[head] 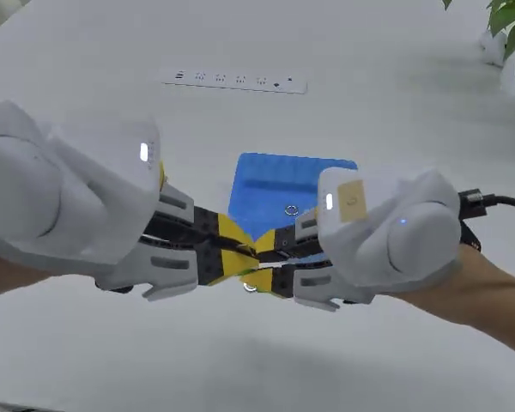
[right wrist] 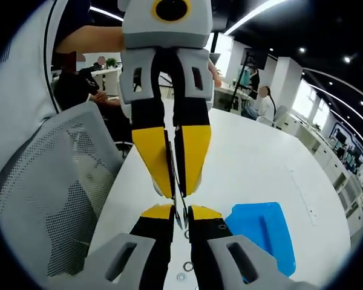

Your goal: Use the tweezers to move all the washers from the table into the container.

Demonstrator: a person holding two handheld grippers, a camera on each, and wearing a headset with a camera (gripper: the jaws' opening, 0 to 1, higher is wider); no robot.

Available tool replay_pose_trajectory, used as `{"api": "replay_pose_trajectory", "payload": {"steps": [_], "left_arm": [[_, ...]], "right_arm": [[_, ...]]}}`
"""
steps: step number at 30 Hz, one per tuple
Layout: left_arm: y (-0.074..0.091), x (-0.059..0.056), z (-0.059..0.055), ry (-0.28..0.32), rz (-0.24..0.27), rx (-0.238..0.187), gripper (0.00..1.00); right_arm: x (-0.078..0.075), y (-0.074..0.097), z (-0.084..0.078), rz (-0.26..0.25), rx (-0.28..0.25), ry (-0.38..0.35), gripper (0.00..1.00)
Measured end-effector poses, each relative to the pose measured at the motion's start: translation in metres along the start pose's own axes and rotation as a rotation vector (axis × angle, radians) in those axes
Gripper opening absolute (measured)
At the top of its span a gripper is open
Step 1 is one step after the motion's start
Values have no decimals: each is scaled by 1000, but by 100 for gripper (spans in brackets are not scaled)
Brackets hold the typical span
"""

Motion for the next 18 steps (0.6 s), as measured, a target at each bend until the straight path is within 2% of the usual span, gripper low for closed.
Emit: {"api": "replay_pose_trajectory", "payload": {"steps": [8, 11, 13, 18], "left_arm": [[-8, -13, -14, 34, -7, 21, 7], [-10, -10, -19, 43, 1, 26, 7], [-12, -6, -22, 71, -4, 18, 7], [-18, 3, -29, 74, -9, 32, 7]], "right_arm": [[17, -11, -11, 13, 16, -32, 10], [14, -13, -16, -10, 39, -34, 10], [12, -16, -18, -1, 42, -53, 10], [5, -25, -23, -8, 47, -67, 11]]}}
Point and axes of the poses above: the centre of the closed fingertips' face, and the gripper's own axes: y roughly backward along the fingers, x roughly to its left, z roughly out of its top, the point moved 3 cm from there along y, roughly backward along the fingers, and after that the axes turned 5 degrees about x, right-handed, at the moved point
